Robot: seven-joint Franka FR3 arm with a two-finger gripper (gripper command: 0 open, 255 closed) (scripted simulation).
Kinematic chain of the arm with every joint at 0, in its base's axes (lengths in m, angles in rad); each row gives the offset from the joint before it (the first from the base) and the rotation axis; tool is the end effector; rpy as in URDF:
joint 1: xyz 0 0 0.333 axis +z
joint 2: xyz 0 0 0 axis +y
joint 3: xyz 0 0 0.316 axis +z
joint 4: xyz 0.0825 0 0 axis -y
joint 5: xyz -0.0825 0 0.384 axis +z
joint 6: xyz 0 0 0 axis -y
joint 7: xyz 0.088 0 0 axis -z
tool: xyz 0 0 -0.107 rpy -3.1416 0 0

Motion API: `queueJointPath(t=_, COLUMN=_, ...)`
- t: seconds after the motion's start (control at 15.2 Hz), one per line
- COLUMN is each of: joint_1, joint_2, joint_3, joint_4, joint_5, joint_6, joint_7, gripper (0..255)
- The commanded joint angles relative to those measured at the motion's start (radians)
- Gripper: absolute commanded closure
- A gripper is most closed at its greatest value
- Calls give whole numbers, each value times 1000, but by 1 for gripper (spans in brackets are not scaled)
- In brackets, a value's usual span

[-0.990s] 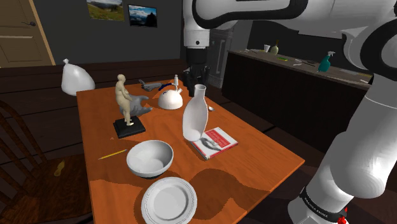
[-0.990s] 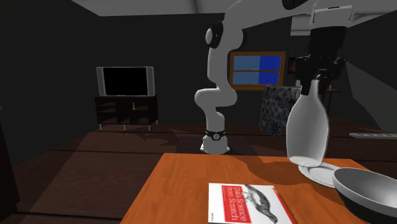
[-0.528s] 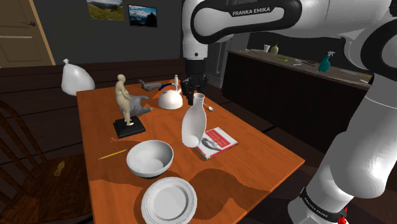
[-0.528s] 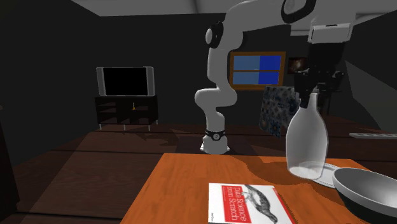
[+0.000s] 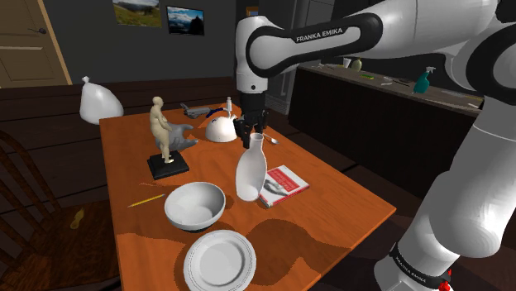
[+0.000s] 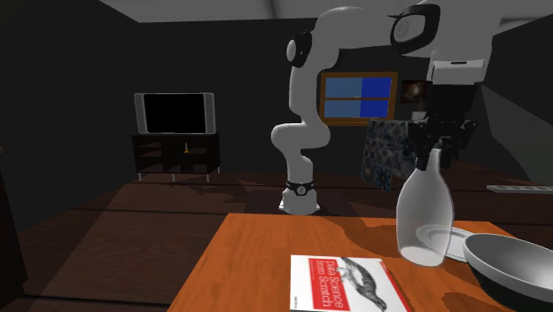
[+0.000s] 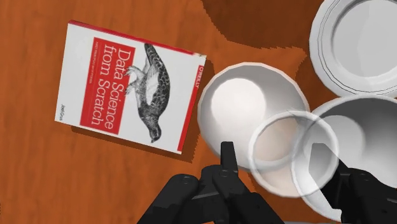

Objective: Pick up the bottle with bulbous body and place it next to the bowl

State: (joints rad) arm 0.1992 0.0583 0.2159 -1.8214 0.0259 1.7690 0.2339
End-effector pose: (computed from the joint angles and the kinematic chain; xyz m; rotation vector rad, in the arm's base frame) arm 0.5189 0.2288 0.4903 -3.1236 -0.2741 0.1815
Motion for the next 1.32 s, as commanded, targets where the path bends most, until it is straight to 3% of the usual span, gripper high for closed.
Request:
queueJointPath(t=0.0, joint_1=0, joint_2=-1, joint_3=0, joint_4=-27, joint_5=0, joint_6=27, joint_7=-1, gripper=255)
queueJointPath(t=0.53, joint_1=1, joint_2=23, joint_3=0, joint_4=-111, joint_5=-4, joint_6=135, joint_7=-1, gripper=255)
queueJointPath(t=1.06, joint_1=1, joint_2=23, joint_3=0, joint_4=-111, joint_5=-4, joint_6=135, joint_7=-1, gripper=255)
queueJointPath(t=1.12, joint_1=1, joint_2=23, joint_3=0, joint_4=-111, joint_5=-4, joint_6=134, joint_7=-1, gripper=0)
queueJointPath(t=1.25, joint_1=1, joint_2=23, joint_3=0, joint_4=-111, joint_5=-4, joint_6=135, joint_7=-1, gripper=0)
